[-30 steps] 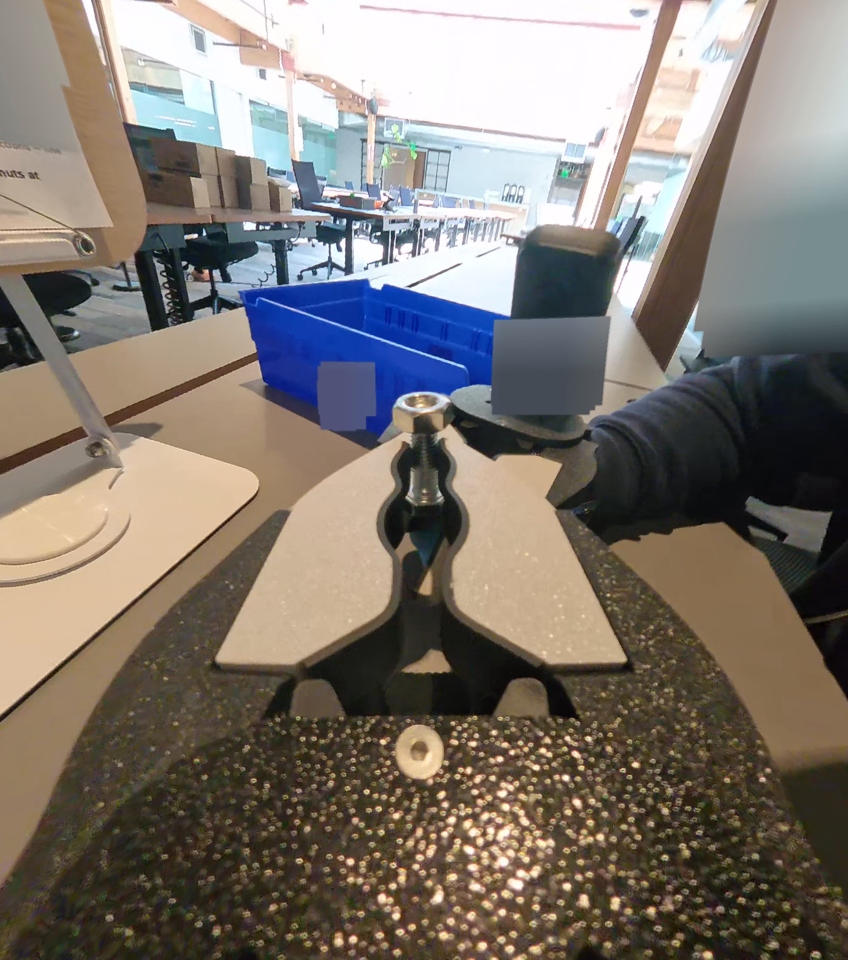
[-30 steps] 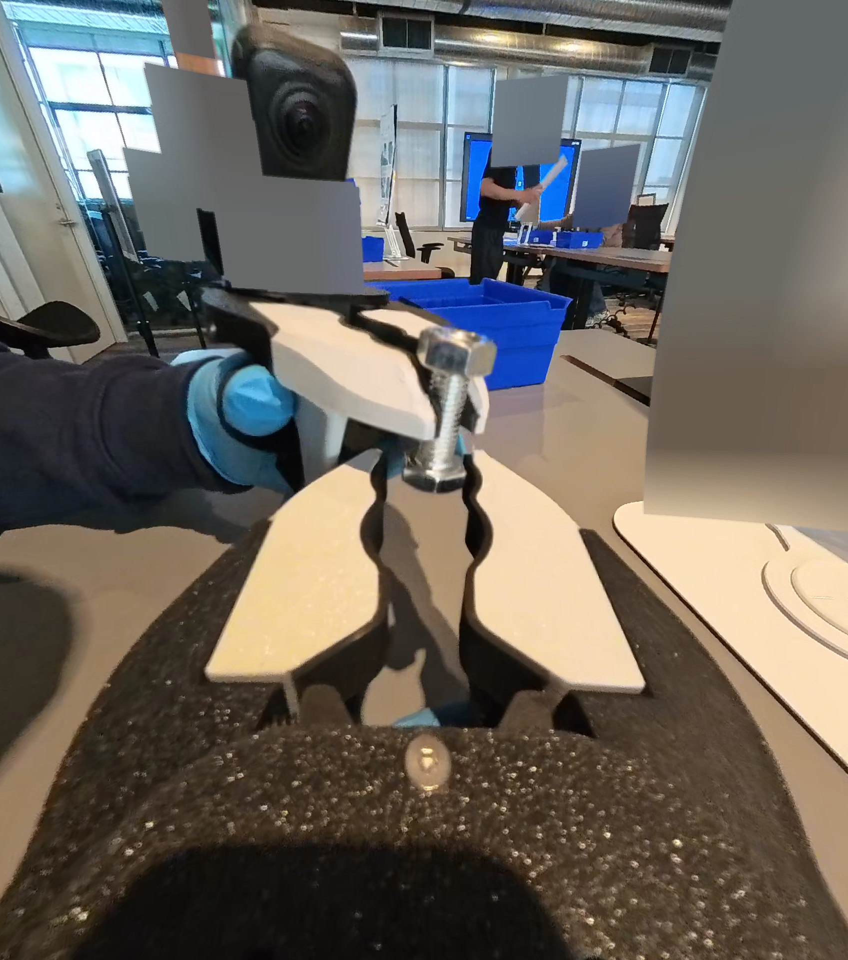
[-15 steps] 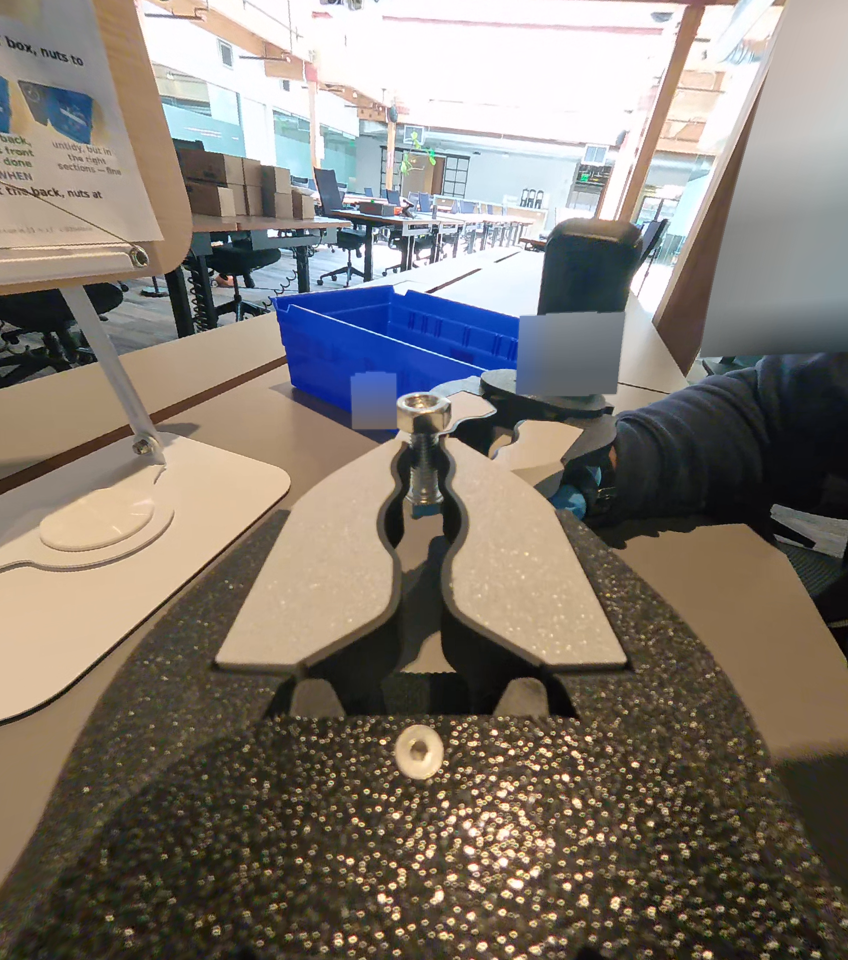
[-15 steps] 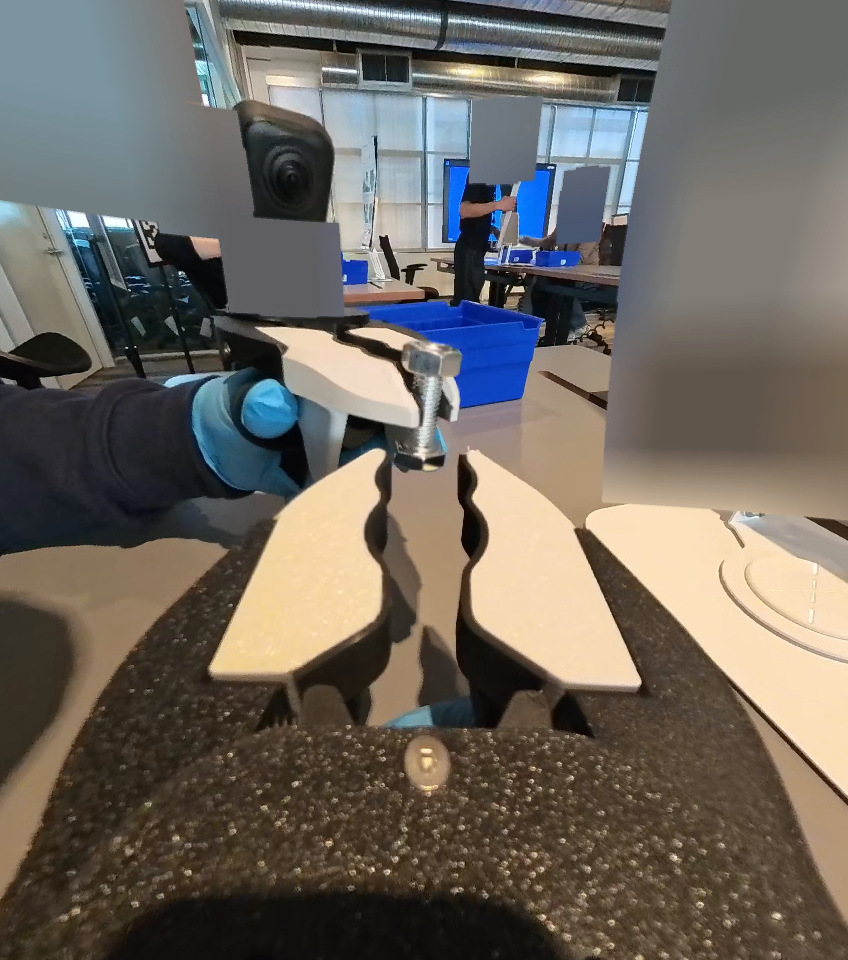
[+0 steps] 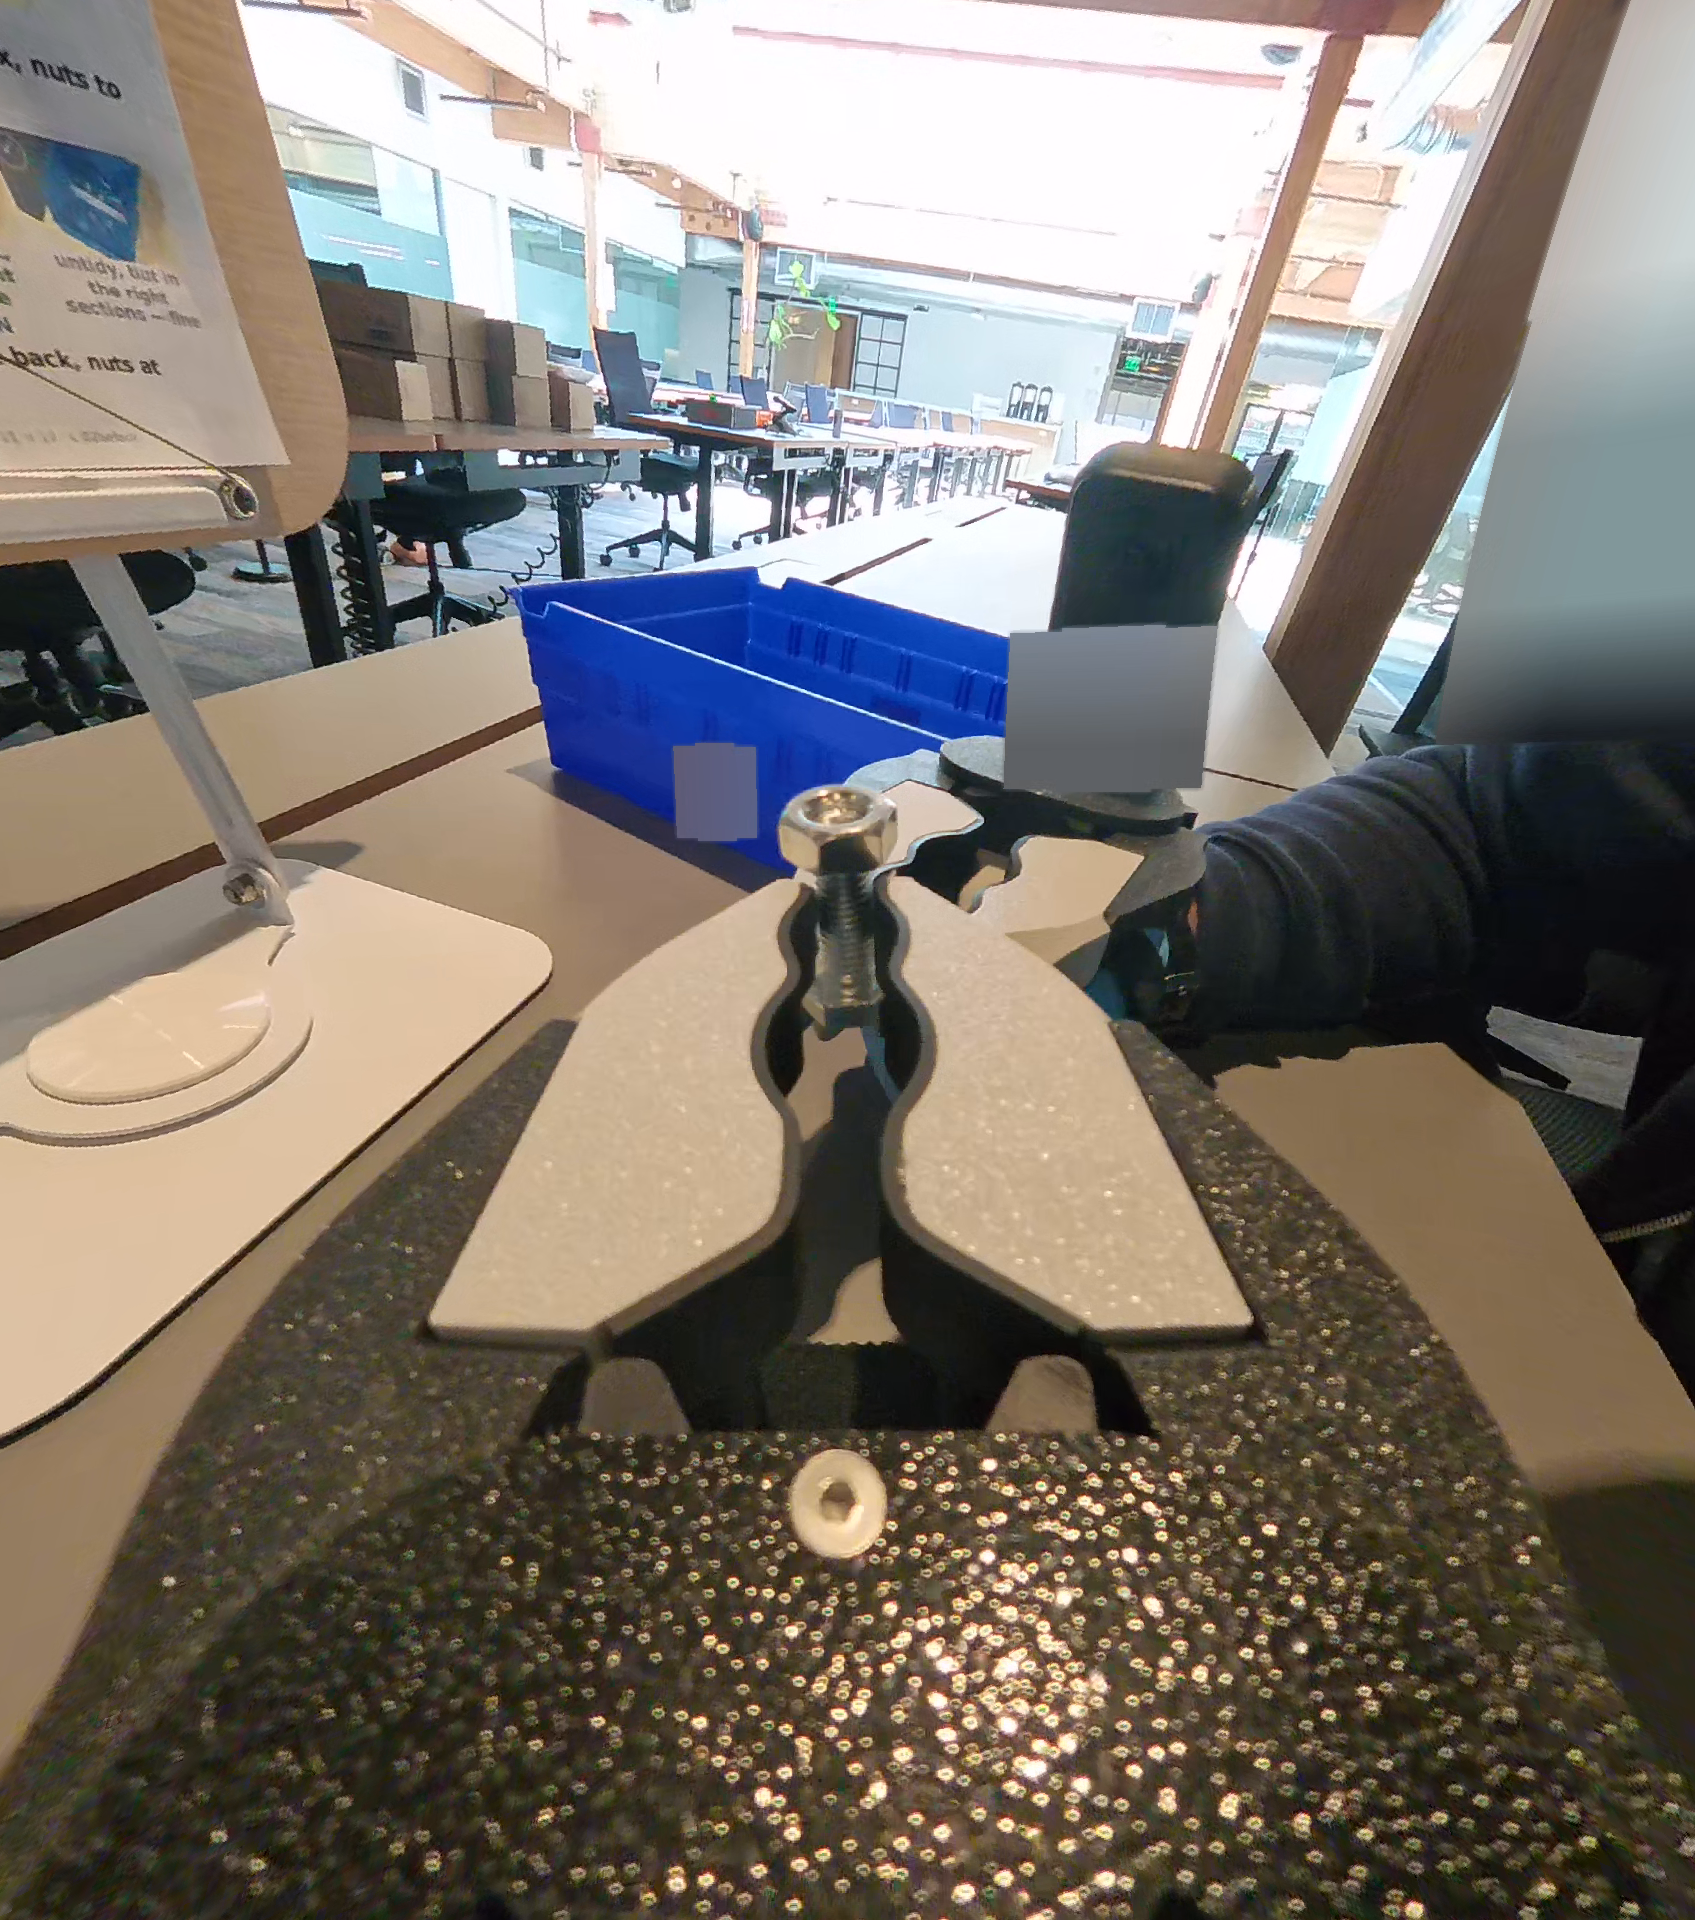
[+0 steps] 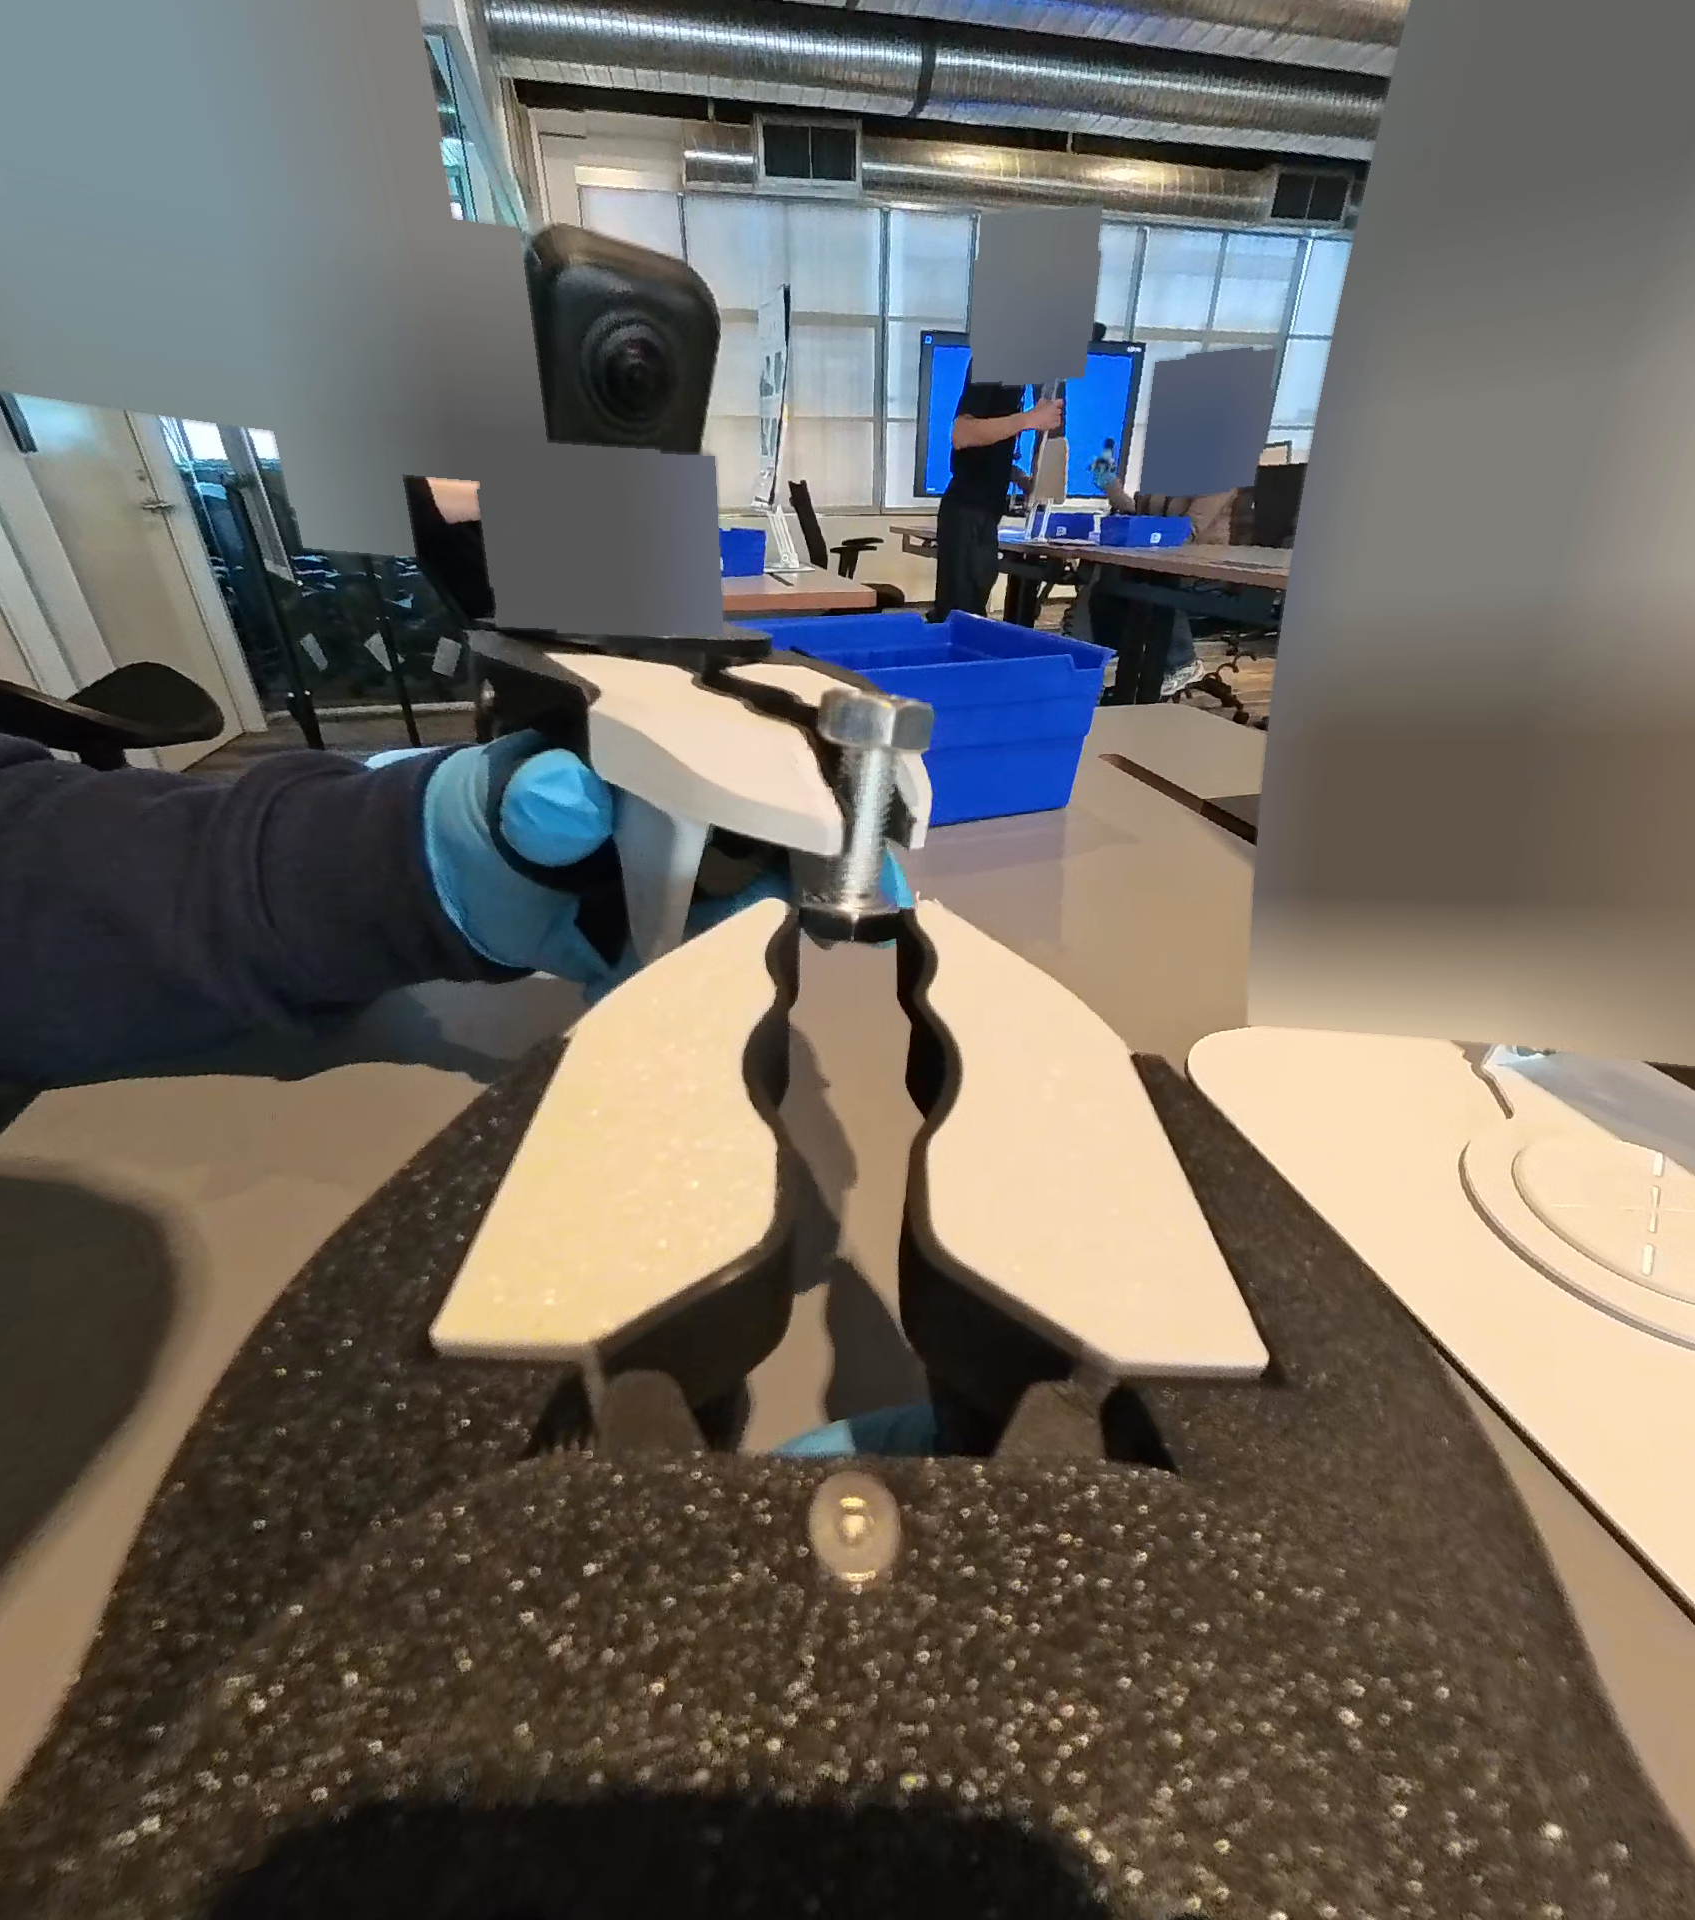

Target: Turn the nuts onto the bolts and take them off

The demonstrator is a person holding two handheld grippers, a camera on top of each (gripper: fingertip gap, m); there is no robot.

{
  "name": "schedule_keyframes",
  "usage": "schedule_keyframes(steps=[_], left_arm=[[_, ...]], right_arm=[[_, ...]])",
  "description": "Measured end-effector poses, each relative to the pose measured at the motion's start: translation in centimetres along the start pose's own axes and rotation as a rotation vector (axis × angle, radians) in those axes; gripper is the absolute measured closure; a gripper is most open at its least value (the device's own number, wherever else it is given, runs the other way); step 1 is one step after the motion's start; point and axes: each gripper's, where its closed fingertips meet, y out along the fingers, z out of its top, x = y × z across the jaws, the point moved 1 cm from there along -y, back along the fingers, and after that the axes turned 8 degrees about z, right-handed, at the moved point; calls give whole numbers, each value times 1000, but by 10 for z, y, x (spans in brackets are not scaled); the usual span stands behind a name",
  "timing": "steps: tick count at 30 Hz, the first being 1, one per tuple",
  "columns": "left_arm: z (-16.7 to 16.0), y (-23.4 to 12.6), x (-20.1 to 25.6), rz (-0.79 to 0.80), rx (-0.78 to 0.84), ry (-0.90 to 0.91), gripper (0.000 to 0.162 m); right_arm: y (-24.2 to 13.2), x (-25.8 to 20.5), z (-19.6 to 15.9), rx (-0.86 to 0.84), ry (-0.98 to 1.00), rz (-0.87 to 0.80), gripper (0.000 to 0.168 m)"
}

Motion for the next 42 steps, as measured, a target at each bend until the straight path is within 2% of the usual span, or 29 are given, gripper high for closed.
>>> schedule_keyframes(steps=[8, 22, 28, 32, 35, 42], left_arm=[[-2, 1, -1, 12, -8, 10, 150], [-11, 3, -2, 36, -42, 110, 153], [-33, 5, -10, 31, -97, 74, 153], [-52, 11, -6, 28, -152, 119, 153], [-56, 15, 2, 4, -161, 144, 153], [-57, 16, 7, -11, -166, 169, 153]], right_arm=[[-3, 4, 4, 27, 10, -13, 151], [0, 2, -10, -50, -40, -5, 150], [-17, 7, -17, -101, -9, -49, 145], [-26, 1, -17, -106, -21, -52, 140], [-25, 0, -18, -101, 1, -38, 135], [-23, -3, -15, -70, 32, -3, 136]])
